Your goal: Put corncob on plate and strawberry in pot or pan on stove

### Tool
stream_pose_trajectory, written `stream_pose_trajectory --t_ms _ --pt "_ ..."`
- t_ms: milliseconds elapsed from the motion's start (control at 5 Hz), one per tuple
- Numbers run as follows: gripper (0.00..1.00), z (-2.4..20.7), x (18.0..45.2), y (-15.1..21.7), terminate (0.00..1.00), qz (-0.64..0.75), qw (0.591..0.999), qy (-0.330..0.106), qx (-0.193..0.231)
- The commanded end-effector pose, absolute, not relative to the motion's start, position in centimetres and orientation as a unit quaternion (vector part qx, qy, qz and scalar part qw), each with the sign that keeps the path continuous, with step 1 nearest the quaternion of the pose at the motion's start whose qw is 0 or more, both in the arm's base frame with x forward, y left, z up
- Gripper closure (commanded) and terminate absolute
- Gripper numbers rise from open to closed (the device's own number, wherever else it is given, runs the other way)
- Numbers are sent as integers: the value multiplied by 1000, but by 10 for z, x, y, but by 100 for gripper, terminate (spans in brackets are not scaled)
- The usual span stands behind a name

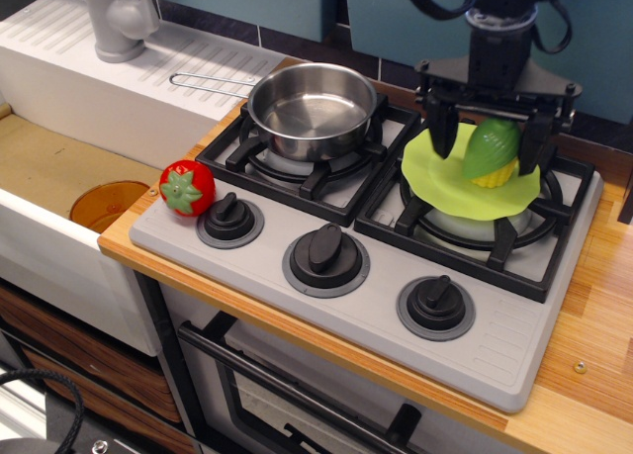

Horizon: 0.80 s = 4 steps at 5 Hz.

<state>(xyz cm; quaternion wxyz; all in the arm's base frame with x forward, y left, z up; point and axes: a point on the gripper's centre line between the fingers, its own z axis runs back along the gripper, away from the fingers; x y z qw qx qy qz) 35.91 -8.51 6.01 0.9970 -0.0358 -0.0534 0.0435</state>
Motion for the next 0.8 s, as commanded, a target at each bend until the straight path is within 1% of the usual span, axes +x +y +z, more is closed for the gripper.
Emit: stream_pose_trajectory --t_ms 0,400,600 --pt "0 113 350 -98 0 45 995 -76 -38" --pt "0 136 344 -84 0 22 997 -56 -37" --pt "0 136 344 -84 0 22 997 -56 -37"
